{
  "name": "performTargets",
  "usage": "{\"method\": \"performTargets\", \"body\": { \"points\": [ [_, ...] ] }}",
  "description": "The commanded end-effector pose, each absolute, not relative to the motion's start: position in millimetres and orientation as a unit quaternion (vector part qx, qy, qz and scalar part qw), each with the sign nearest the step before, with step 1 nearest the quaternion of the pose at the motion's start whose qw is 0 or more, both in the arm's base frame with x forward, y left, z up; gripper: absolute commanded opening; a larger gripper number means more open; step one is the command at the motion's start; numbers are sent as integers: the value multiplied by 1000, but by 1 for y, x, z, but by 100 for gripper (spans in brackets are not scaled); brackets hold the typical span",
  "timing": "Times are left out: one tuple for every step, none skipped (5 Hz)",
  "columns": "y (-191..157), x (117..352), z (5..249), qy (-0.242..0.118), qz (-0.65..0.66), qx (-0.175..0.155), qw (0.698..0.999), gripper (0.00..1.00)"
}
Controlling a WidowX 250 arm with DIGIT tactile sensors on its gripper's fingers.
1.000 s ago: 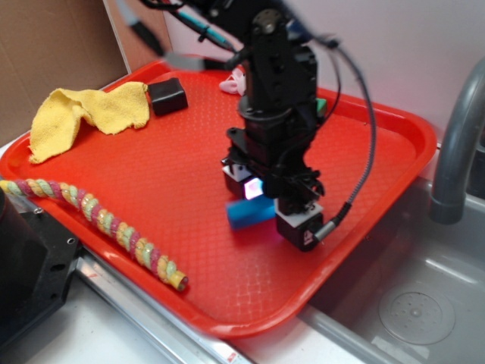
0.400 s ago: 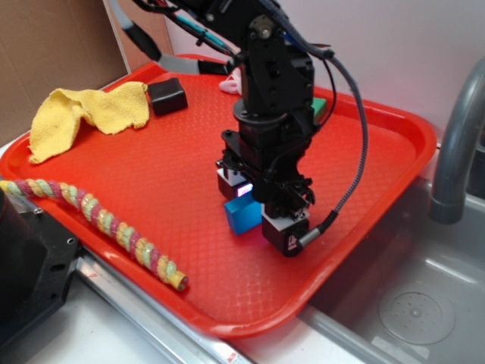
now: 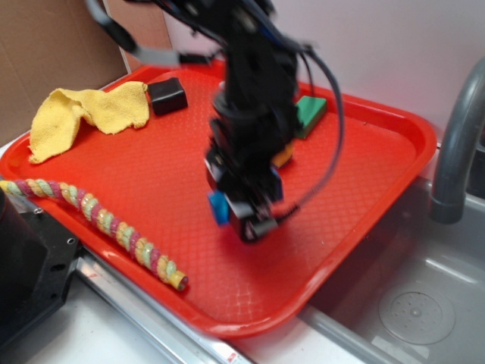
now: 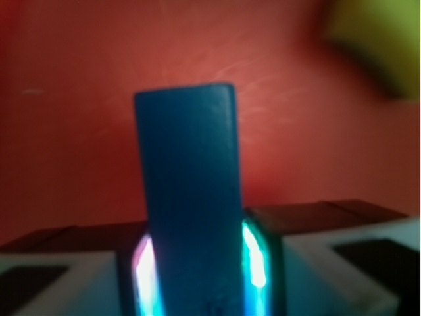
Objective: Grab the blue block.
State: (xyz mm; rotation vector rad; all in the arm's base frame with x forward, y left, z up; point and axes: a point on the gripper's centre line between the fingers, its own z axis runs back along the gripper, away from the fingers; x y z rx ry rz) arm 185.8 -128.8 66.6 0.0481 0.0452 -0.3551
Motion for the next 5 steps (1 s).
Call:
{"method": "performTargets", "body": {
  "points": [
    [-68,163,175,-63,-39,15,997,0],
    [-40,162,224,-79,-20,10,997,0],
    [-15,167,232,-68,30,12,997,0],
    [-9,183,230,-53,26,17,998,0],
    [-14,189,221,-44,23,18,999,0]
  ]
}}
